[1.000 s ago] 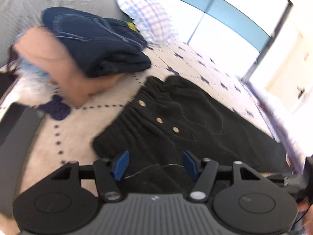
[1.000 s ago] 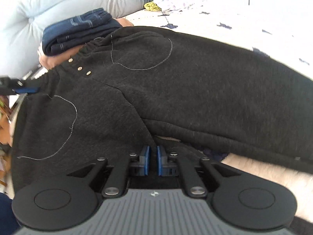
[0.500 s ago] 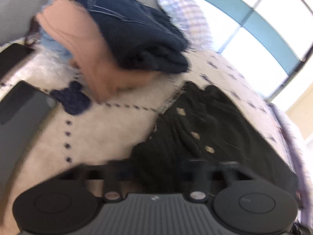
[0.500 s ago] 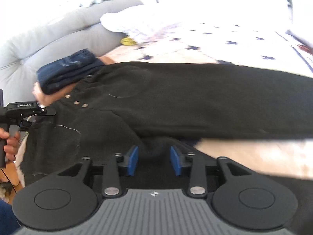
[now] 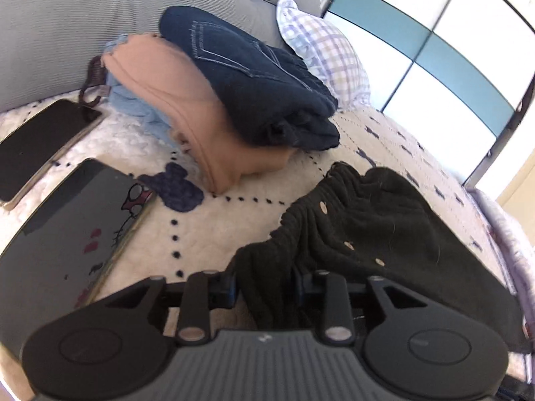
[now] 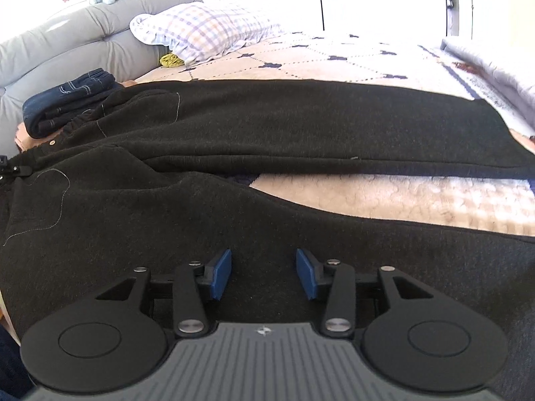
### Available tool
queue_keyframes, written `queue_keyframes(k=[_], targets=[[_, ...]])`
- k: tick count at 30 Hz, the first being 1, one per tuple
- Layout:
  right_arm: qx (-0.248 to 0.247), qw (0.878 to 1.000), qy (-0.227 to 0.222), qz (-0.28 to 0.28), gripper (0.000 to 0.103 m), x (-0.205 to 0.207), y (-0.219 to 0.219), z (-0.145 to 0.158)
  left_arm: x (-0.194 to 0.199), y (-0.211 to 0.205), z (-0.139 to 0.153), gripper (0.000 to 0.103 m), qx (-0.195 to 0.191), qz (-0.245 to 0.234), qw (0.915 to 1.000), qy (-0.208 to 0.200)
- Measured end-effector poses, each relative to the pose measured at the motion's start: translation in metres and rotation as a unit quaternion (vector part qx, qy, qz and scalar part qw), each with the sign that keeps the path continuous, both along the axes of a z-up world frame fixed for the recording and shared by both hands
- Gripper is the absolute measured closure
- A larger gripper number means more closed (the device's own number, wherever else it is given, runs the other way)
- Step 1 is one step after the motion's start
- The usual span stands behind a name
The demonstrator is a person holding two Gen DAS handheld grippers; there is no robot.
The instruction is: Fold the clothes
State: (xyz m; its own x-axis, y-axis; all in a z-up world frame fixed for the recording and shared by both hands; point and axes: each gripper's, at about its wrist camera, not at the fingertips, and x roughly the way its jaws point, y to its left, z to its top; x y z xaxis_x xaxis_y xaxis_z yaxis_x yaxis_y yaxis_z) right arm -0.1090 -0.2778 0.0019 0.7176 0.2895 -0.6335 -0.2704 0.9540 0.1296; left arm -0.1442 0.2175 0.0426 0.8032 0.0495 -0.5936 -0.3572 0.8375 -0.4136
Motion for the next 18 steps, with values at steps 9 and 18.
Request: queue_keyframes(k=[9,18], targets=[[0.02,0.999,-0.035,-0.029,0.046,0.014,-0.009,0.012,0.011,-0.053,0.063,0.032,0.096,-0.106,0.988,-0.058],[-0.072,0.997,-0.033,0.02,0.044,0.035,0.033,-0.013,0.09,-0.153,-0.023,0.028,0.183,-0.223,0.9563,0.044]])
